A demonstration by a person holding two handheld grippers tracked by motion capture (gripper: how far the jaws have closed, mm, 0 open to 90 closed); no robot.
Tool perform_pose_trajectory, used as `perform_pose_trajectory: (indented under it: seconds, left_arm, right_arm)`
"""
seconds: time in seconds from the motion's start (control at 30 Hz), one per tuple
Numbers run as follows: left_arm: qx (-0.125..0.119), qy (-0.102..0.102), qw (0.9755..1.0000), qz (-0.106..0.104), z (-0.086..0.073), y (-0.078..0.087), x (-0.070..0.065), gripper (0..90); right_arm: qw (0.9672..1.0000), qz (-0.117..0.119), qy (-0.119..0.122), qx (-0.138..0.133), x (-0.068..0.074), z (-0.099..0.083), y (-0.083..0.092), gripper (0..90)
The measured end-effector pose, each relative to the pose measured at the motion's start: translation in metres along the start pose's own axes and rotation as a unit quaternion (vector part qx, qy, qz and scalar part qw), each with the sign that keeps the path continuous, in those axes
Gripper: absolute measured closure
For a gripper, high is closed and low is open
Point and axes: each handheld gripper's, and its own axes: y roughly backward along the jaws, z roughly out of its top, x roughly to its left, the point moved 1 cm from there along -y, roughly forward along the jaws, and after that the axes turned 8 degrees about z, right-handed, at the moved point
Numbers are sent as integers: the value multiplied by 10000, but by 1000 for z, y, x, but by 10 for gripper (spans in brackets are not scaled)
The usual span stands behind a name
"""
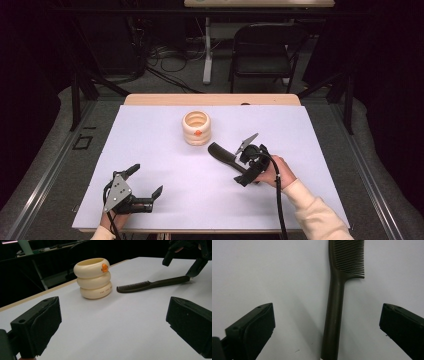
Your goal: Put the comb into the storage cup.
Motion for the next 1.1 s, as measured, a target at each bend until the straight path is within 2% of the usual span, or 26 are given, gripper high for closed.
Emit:
perform_pose_trajectory:
  seconds: [0.2,0.57,0.67,0.77,0.8,0.83,0.97,1.07,1.1]
  left_arm:
    - [0,2,10000,-6,0,0,0,0]
    - [5,11,10000,-6,0,-1,0,0]
    - [8,10,10000,-4,0,-1,0,0]
    - [5,14,10000,-4,0,-1,0,0]
    - [5,14,10000,-4,0,-1,0,0]
    - [4,14,10000,-6,0,-1,0,0]
    - [-2,18,10000,-6,0,-1,0,0]
    - [-4,15,10000,-6,0,-1,0,0]
    - [-1,15,10000,-7,0,-1,0,0]
  right_arm:
    - [10000,4,10,83,1,3,-3,0]
    - [10000,8,-9,82,2,6,-8,0]
    - [9999,16,-6,128,2,7,-8,29]
    - [9999,-10,-1,101,2,8,-8,119]
    - [9999,-10,-1,101,2,8,-8,119]
    - [9999,-54,-6,119,2,9,-8,181]
    - [9998,-105,-77,162,0,12,-9,297]
    - [9996,-130,-95,211,0,14,-10,338]
    - [9994,-200,-102,266,-1,15,-11,395]
